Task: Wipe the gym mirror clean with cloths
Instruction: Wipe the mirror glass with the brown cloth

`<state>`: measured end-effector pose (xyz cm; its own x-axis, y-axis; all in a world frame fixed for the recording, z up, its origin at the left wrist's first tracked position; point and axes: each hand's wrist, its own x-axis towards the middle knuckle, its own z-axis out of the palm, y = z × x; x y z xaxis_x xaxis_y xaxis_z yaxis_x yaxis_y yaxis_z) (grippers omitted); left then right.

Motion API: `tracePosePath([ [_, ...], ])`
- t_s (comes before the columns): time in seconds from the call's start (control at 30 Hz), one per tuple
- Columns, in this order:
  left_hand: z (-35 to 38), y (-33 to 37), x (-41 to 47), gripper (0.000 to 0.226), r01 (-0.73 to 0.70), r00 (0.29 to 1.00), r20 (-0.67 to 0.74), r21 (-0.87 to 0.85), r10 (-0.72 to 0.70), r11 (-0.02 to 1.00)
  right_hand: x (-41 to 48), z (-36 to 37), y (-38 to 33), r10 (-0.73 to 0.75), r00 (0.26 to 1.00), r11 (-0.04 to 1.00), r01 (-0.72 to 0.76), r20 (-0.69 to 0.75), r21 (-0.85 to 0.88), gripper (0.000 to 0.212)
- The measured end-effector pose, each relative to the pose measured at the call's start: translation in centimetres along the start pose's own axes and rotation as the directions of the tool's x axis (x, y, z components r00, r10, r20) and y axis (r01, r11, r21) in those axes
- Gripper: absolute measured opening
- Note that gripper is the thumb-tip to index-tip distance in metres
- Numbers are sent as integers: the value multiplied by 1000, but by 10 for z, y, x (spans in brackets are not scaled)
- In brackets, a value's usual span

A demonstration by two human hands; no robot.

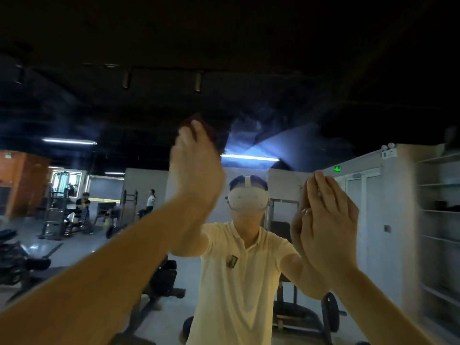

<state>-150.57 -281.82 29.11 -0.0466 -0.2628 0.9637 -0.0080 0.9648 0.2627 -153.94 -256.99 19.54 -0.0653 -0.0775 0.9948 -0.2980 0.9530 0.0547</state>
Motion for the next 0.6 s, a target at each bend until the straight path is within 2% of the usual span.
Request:
tracePosePath([
  [0.1,8,77,-37,64,-163,984,33,-224,175,961,0,3,0,27,999,999,-27,19,20,63],
  [0.17,9,99,-61,61,-333,926,70,-308,370,891,2,-5,-2,34,999,999,-33,28,-9,63],
  [0.23,10,88,-71,69,-588,791,64,-192,608,786,3,-11,-2,25,999,1000,-24,27,-14,62],
  [0.27,9,72,-67,70,-656,743,54,-138,667,742,6,-16,-2,13,1000,1000,-13,17,-22,61],
  [0.3,6,50,-57,68,-666,741,24,-108,672,738,7,-18,-1,-1,1000,999,1,14,-42,61],
  [0.37,-2,-2,-28,66,-559,829,7,-29,559,829,8,-20,2,-26,1000,997,27,12,-78,61],
  [0.4,-5,-32,-12,68,-456,890,4,19,456,890,5,-17,3,-37,999,996,37,-1,-81,60],
  [0.47,-10,-86,11,64,-268,963,-1,94,269,959,0,-9,0,-20,999,1000,19,-32,-5,60],
  [0.53,-8,-98,22,61,-83,996,-21,100,85,992,-2,-3,-3,15,998,996,-10,-57,83,60],
  [0.6,-5,-63,19,61,37,999,-3,47,-37,998,-4,1,-5,24,998,998,-20,-66,55,58],
])
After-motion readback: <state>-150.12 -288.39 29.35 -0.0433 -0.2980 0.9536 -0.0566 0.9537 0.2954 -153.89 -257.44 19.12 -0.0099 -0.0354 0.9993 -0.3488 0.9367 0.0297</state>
